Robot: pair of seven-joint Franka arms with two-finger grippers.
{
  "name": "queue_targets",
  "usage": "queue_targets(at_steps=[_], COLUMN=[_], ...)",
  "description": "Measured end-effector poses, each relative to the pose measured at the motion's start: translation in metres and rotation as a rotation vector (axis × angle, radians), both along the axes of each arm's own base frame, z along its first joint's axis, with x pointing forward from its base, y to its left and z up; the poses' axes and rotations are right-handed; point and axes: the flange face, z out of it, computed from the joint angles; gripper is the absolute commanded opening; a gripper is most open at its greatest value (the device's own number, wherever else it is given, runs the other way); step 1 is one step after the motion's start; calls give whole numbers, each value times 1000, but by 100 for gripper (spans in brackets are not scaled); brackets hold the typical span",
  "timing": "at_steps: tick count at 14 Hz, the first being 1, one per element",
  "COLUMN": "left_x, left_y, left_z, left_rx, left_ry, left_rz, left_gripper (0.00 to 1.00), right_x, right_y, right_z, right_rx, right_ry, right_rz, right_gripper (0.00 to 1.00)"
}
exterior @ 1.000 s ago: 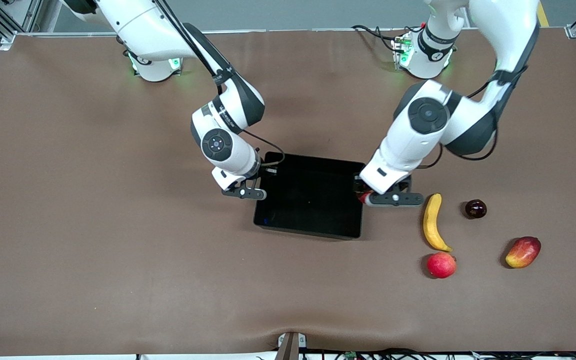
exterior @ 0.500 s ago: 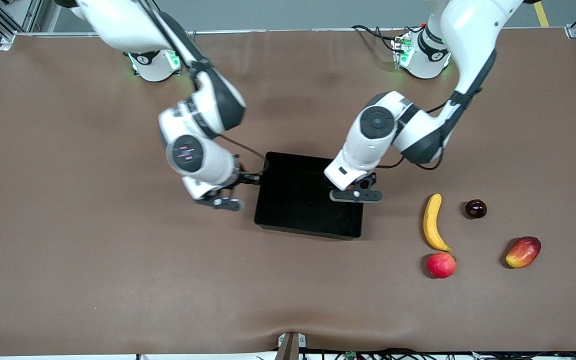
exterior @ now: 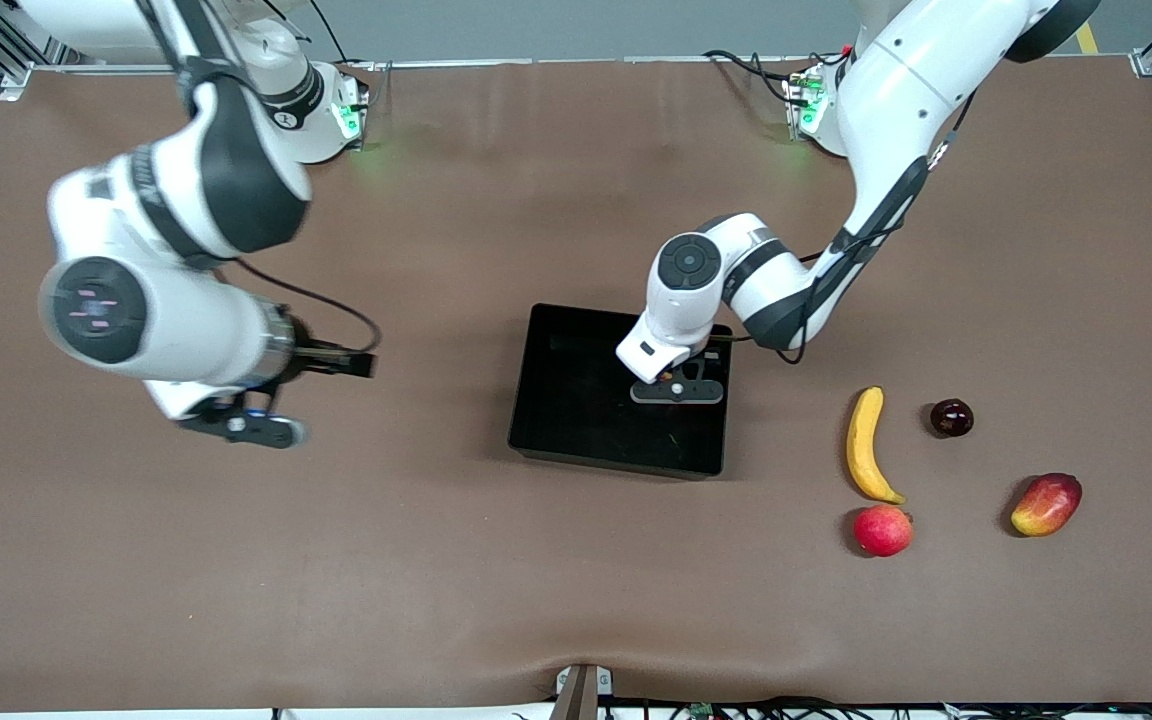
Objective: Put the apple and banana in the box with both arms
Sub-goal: 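Lower the apple into the tray while the right gripper withdraws, then move the left gripper to the yellow banana and grasp it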
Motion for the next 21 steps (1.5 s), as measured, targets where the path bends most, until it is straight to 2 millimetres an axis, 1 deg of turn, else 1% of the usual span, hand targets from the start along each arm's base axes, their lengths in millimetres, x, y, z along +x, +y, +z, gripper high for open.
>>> queue_targets(at_steps=[2,3,4,5,6,7,8,10,11,12,13,14,15,16,18,19,21], left_x=[-5,-5,-4,-1,3,9,18,42,56,70,85,101,115,128,149,157,165], left_y=[-6,-7,-6,-6,-4,-1,3,14,22,34,51,73,97,124,181,208,253], left_z=[-3,-3,-2,0,4,13,27,73,100,124,143,155,160,159,151,144,117], left_rx=[0,-1,-2,-4,-5,0,8,34,41,42,39,35,39,48,64,70,72], left_ry=[5,4,2,-2,-9,-19,-36,-77,-86,-88,-89,-88,-87,-80,-55,-36,15], left_rz=[-2,0,3,6,11,21,35,66,69,60,43,22,-1,-30,-97,-119,-128], left_gripper=[100,100,100,100,100,100,100,100,100,100,100,100,100,100,100,100,100], right_x=[12,15,15,9,-3,-17,-33,-61,-72,-81,-90,-99,-109,-119,-135,-140,-142], right_y=[-53,-78,-98,-112,-126,-142,-159,-196,-210,-216,-217,-214,-211,-209,-207,-206,-203], right_z=[11,20,37,59,85,112,136,173,186,197,205,208,206,202,196,195,193], right_rx=[19,28,35,37,38,38,38,37,36,35,34,33,32,32,39,44,51], right_ry=[-7,-22,-47,-69,-87,-100,-109,-118,-129,-141,-145,-140,-125,-108,-92,-90,-90], right_rz=[33,30,24,17,12,7,-3,-37,-50,-57,-58,-55,-51,-39,12,39,84], right_gripper=[100,100,100,100,100,100,100,100,100,100,100,100,100,100,100,100,100])
